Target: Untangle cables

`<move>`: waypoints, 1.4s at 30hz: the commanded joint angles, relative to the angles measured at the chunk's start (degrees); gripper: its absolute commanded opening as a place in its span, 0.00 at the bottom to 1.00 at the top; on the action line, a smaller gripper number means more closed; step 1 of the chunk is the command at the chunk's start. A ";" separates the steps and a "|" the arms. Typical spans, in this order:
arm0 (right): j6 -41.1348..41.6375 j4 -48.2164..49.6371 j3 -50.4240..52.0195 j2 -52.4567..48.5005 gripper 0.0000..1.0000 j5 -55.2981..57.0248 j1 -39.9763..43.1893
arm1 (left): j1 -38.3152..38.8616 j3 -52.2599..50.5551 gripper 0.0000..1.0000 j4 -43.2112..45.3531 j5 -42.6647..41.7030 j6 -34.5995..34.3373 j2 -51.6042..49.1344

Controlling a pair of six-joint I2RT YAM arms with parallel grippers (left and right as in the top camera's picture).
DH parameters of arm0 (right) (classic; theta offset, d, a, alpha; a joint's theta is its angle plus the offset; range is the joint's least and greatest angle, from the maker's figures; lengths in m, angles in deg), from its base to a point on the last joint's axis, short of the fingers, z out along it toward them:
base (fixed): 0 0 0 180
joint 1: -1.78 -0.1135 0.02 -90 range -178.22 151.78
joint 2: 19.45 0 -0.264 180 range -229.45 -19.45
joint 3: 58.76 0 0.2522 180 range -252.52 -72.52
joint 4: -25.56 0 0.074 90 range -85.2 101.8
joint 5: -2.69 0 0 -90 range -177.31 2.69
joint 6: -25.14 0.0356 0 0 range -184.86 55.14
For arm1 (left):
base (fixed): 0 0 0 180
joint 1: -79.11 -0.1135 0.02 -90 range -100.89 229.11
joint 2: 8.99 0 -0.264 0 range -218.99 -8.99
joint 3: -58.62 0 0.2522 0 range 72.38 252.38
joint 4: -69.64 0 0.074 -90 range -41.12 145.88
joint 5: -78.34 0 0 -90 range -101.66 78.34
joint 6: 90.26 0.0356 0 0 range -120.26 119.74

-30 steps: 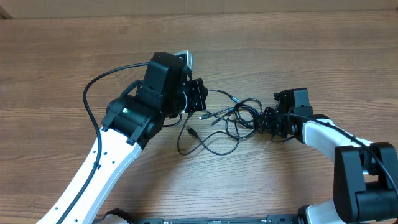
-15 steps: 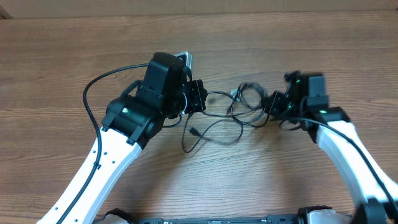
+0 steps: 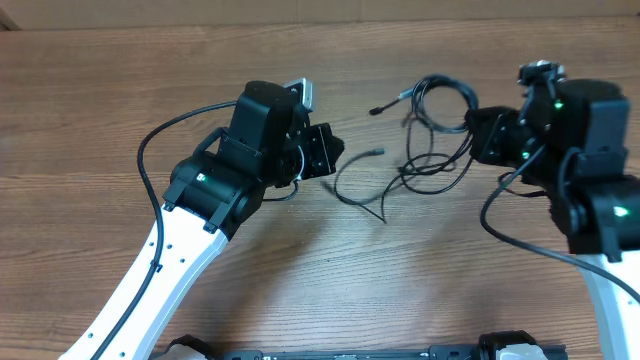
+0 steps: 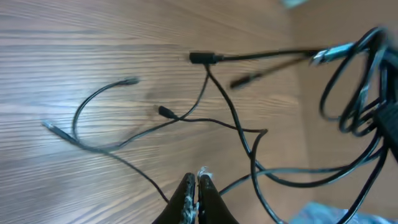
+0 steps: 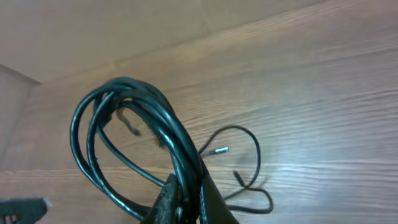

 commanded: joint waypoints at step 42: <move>5.22 -4.94 -5.95 0.92 0.04 -29.53 -0.31 | 6.91 0.81 0.18 20.37 -4.66 -17.90 -1.07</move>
